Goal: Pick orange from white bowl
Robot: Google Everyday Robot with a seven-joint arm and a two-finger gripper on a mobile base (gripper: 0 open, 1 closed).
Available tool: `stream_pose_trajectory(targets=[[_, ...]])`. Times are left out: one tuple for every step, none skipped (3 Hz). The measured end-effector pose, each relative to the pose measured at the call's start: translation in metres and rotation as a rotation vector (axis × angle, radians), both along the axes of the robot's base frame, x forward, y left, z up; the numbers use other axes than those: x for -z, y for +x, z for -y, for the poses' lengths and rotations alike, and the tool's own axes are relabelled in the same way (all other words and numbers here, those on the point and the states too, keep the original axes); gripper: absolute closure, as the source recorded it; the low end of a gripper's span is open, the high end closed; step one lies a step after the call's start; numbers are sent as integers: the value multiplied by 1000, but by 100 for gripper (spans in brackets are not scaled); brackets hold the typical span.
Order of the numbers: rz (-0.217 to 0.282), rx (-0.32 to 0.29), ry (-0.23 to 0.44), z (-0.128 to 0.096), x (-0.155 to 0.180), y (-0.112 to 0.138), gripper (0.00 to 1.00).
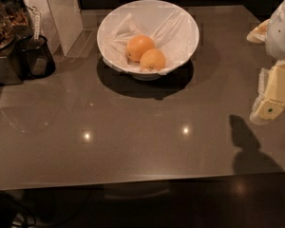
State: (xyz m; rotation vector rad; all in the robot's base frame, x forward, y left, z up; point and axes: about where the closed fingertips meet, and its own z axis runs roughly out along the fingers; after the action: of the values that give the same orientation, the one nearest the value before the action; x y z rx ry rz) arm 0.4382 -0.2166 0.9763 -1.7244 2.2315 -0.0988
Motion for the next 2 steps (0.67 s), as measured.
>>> stream_pose_trajectory(targets=[[0, 0, 0, 0, 0, 0, 0], [0, -16, 55, -12, -4, 20, 0]])
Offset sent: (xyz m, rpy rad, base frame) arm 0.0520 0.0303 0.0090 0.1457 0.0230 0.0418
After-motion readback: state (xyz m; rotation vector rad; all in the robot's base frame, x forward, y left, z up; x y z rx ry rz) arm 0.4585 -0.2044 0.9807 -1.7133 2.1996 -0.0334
